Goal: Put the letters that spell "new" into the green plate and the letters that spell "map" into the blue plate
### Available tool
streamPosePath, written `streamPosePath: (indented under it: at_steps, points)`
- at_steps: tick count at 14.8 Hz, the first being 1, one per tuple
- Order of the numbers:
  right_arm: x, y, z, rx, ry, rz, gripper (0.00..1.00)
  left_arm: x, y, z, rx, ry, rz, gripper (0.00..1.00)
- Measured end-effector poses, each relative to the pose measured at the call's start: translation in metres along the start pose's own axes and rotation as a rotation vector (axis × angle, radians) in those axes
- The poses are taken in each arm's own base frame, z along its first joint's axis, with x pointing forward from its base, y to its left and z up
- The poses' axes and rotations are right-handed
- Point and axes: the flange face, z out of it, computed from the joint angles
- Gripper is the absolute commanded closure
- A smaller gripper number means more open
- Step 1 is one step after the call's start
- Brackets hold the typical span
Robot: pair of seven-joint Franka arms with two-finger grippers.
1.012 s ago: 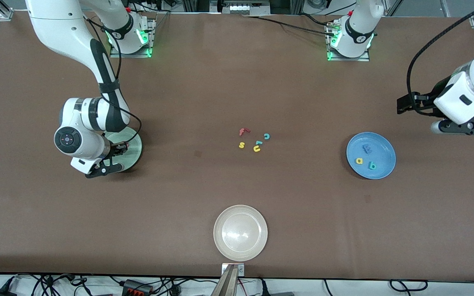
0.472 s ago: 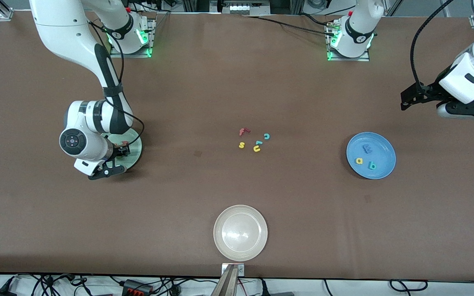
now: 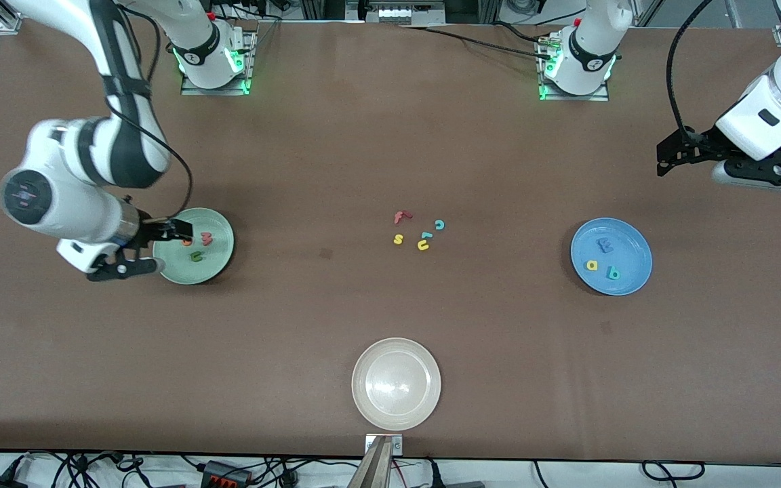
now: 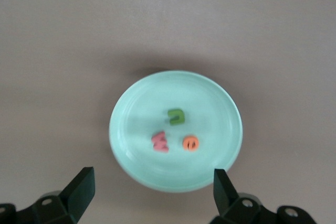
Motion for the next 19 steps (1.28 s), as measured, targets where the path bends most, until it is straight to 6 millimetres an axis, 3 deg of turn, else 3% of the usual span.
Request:
streamPosePath:
  at_steps: [4,9,12,16,19]
  points:
    - [-0.013,0.037,-0.086,0.018,-0.013,0.081,0.0,-0.001,0.0,-0.001,0.0,-0.001,0.017,0.0]
    - [-0.023,0.068,-0.163,0.002,0.059,0.132,0.0,-0.001,0.004,-0.001,0.001,-0.001,0.025,0.0]
    - [-0.033,0.077,-0.193,0.007,0.1,0.174,0.0,0.0,0.006,-0.001,0.001,-0.001,0.029,0.0]
    - [-0.051,0.104,-0.215,0.022,0.135,0.189,0.0,0.0,0.018,-0.001,0.002,-0.001,0.053,0.0]
    - [-0.066,0.106,-0.233,-0.007,0.155,0.174,0.0,0.0,0.02,-0.001,0.002,-0.002,0.056,0.0]
